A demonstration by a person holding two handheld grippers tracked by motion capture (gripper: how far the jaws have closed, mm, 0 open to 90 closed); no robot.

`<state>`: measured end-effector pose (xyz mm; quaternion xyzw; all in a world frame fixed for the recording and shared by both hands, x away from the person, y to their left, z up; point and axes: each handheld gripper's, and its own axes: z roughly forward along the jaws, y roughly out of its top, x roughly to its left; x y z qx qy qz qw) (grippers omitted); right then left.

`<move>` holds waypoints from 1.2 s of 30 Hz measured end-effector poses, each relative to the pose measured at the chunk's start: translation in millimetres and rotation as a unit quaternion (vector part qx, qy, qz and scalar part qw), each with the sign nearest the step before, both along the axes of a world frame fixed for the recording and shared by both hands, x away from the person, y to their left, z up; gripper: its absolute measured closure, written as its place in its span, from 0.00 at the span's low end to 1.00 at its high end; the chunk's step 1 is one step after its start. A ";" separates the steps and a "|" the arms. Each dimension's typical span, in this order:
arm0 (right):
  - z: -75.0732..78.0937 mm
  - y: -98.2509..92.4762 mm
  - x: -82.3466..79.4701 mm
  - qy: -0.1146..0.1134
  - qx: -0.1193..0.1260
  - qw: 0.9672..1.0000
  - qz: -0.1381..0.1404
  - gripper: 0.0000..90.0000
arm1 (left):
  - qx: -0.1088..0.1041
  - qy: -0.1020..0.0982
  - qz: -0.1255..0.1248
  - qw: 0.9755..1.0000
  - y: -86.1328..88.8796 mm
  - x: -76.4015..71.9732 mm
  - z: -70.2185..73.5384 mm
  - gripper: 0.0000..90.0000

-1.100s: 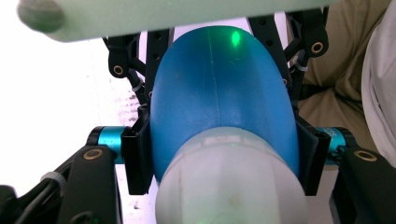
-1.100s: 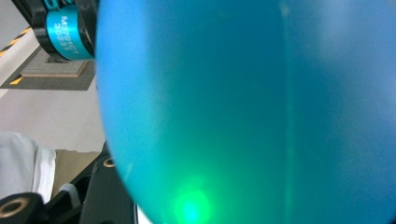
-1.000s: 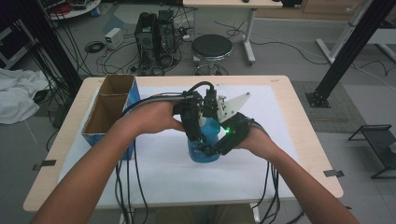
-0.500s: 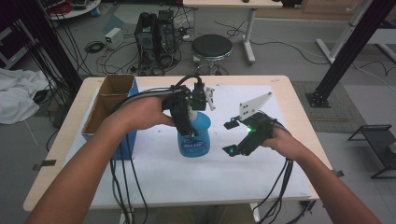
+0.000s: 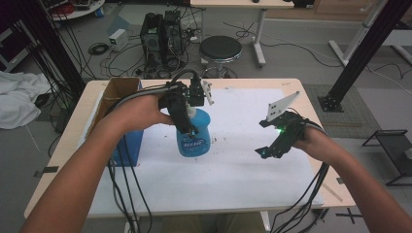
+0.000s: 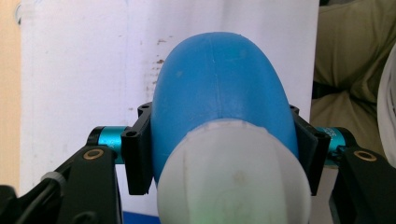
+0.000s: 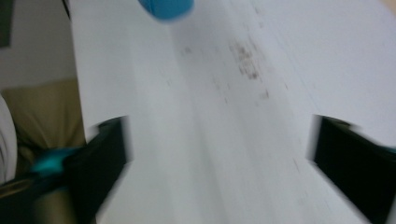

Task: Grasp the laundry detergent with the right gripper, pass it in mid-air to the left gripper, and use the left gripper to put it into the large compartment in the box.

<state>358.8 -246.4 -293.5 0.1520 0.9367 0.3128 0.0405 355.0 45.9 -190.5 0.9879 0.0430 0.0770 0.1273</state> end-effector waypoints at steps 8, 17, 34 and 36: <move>2.2 -23.8 3.2 0.012 -0.031 0.999 -0.012 0.02 | -0.003 -0.008 0.033 0.999 14.3 6.2 13.6 0.41; 9.3 -41.2 7.8 0.014 -0.061 0.998 -0.023 0.02 | -0.010 -0.007 0.102 0.995 42.1 16.1 40.2 0.41; 15.3 -54.1 13.2 0.002 -0.045 0.998 -0.038 0.02 | -0.033 -0.022 0.198 0.979 110.5 21.2 90.9 0.42; 16.2 -54.6 13.6 0.000 -0.046 0.998 -0.034 0.02 | -0.026 -0.022 0.197 0.980 120.0 21.2 96.1 0.42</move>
